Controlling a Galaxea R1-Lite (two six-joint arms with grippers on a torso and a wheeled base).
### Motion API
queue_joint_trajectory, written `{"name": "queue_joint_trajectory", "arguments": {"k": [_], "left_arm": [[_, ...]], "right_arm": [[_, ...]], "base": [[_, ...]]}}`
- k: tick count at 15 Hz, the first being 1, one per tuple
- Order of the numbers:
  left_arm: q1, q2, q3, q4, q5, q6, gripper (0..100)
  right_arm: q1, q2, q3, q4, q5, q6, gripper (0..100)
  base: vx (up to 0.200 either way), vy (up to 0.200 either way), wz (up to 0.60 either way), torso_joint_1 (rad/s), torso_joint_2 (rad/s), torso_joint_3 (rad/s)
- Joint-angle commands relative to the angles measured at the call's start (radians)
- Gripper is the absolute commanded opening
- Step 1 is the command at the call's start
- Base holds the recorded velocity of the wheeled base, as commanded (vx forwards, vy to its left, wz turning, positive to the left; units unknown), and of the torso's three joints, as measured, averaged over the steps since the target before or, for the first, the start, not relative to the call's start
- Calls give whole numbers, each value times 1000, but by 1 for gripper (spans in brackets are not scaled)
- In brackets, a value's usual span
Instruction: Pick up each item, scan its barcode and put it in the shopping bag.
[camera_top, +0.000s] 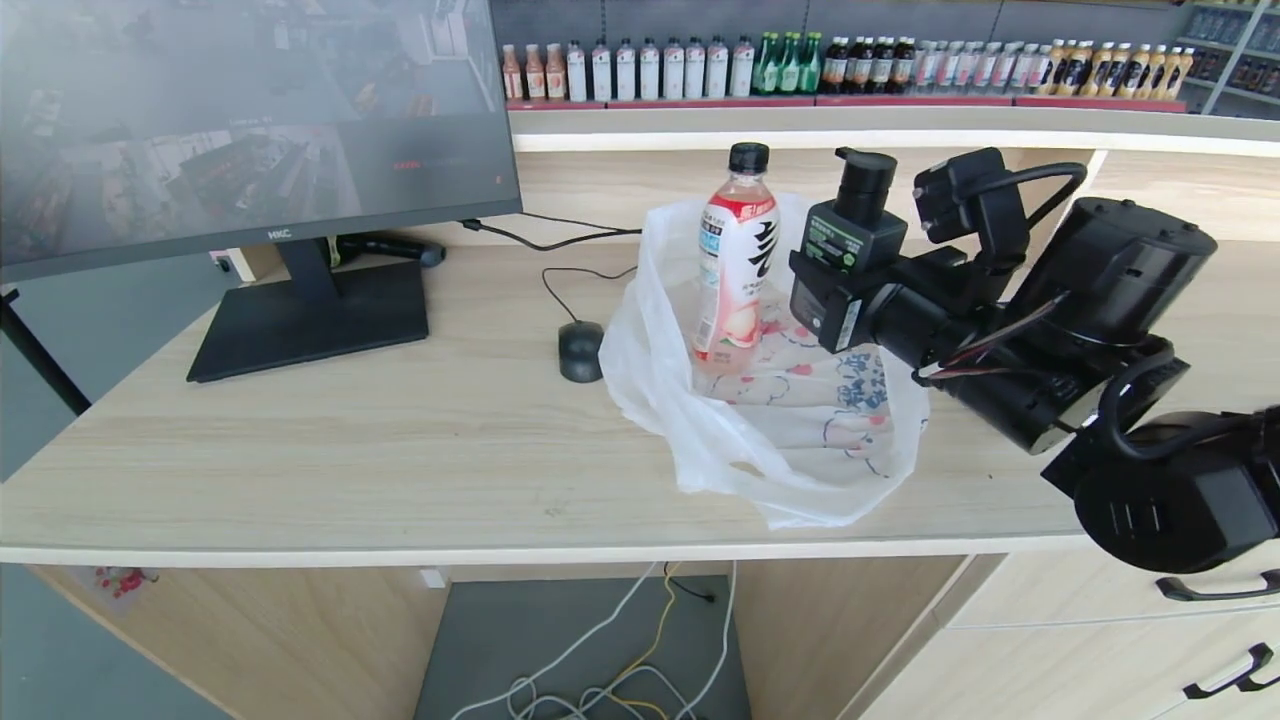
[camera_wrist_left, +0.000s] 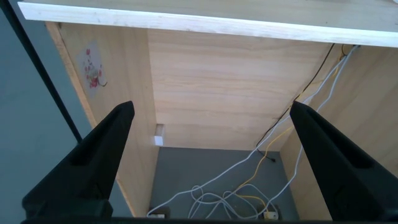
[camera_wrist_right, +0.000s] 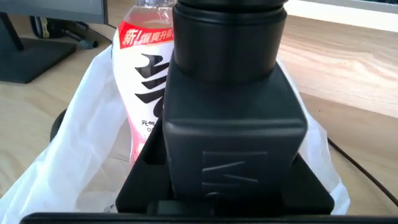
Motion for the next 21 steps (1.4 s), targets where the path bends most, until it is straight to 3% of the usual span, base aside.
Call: {"name": "queue_joint_trajectory", "arguments": {"k": [1, 21], "left_arm": [[0, 0, 0, 0, 1, 0, 100], [0, 0, 0, 0, 1, 0, 100]], "right_arm": [[-15, 49, -2, -3, -1, 1, 0], [-53, 208, 6, -55, -1, 67, 0]], "base": [[0, 0, 0, 0, 0, 0], [0, 0, 0, 0, 0, 0]]}}
